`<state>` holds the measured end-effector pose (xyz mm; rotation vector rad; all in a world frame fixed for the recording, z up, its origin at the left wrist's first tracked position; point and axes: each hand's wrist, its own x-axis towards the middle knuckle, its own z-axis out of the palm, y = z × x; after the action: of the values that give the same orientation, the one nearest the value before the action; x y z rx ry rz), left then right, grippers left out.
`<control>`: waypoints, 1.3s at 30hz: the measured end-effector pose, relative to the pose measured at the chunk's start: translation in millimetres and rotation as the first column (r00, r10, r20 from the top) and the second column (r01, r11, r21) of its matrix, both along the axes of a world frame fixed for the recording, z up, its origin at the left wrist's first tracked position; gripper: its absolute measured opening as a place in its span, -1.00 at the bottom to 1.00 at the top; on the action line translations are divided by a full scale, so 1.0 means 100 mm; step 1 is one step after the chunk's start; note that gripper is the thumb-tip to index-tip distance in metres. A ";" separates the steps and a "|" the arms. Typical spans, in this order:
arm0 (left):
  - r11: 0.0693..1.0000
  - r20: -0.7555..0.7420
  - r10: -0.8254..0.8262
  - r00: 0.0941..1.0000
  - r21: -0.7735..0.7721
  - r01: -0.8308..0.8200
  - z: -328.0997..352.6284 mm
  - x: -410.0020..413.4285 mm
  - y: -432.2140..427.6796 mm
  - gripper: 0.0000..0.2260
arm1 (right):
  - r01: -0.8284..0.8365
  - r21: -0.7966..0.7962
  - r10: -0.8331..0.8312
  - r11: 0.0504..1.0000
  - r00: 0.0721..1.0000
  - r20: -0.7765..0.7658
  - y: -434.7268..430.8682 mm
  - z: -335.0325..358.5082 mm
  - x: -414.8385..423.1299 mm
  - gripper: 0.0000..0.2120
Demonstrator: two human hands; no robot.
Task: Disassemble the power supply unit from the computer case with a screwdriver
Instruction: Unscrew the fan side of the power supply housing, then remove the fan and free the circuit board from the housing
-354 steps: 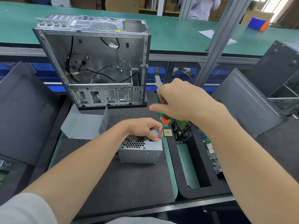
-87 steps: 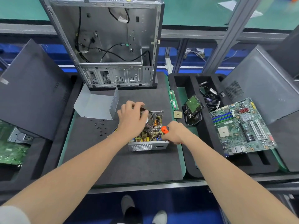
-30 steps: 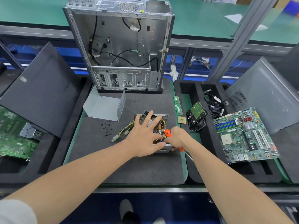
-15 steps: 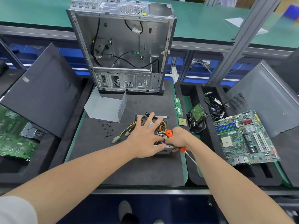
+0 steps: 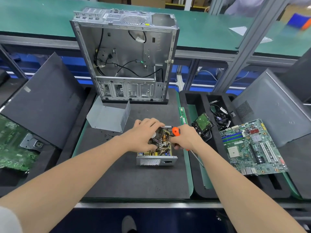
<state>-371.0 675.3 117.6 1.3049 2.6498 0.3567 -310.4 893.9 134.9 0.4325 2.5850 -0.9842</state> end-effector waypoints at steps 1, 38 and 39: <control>0.999 -0.005 -0.016 1.000 -0.039 0.016 0.03 -0.05 -0.01 -0.22 | 0.004 -0.023 -0.005 1.000 1.000 -0.021 0.00 0.04 -0.01 -0.87; 0.915 -0.104 0.085 0.991 -0.385 -0.118 -0.23 -1.78 -1.47 -0.45 | -0.345 0.469 0.407 0.813 0.913 -0.034 -2.03 0.15 -2.02 -0.71; 0.912 -0.121 0.075 0.990 -0.393 -0.117 -0.25 -1.79 -1.48 -0.47 | -0.344 0.465 0.402 0.816 0.915 -0.029 -2.04 0.14 -2.02 -0.69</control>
<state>-549.9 527.2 92.3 1.0884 2.6811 -0.2420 -512.2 689.9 148.4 -0.0470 2.8529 -0.2745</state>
